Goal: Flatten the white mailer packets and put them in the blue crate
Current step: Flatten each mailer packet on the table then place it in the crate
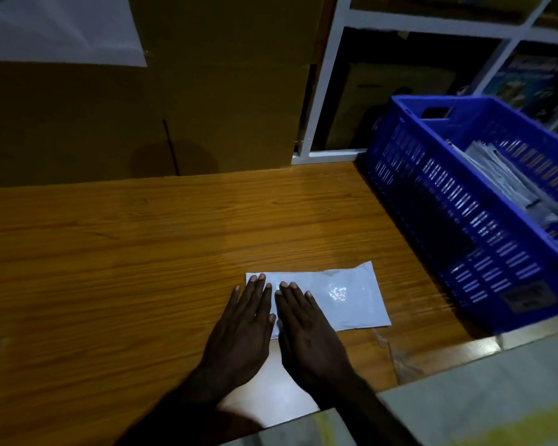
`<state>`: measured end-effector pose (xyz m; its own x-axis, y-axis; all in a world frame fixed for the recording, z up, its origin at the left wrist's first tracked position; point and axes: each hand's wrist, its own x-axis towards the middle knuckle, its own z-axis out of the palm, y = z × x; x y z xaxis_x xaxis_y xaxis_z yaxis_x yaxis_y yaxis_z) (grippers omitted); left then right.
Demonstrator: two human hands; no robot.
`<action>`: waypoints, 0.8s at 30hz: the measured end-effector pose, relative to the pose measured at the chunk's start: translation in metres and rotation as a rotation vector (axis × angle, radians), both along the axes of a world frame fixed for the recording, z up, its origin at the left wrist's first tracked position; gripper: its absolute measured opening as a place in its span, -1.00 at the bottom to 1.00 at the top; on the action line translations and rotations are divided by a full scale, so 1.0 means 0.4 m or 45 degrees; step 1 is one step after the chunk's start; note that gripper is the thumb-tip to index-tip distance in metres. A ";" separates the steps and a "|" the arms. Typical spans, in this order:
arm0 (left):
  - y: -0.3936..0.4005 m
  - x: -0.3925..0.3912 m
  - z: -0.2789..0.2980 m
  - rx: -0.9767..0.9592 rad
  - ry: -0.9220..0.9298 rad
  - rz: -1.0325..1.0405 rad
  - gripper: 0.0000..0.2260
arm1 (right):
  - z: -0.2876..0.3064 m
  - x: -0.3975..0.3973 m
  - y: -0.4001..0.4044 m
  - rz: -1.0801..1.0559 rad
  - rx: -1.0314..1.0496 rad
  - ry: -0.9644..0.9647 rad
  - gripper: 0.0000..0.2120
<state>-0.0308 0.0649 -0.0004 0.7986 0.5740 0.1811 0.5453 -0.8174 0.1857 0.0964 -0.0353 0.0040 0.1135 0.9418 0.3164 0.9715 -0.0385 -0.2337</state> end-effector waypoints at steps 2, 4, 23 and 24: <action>0.001 -0.002 0.000 0.001 0.014 -0.013 -0.46 | 0.006 -0.007 -0.007 -0.004 -0.004 0.014 -0.53; 0.002 -0.001 0.000 0.003 0.019 -0.017 -0.48 | 0.003 -0.007 -0.005 -0.009 -0.013 0.001 -0.52; -0.024 0.093 0.014 -0.098 -0.051 0.152 -0.52 | -0.008 0.077 0.036 -0.055 0.045 0.001 -0.53; -0.024 0.093 0.014 -0.094 -0.043 0.153 -0.52 | -0.010 0.076 0.037 -0.057 0.055 0.007 -0.53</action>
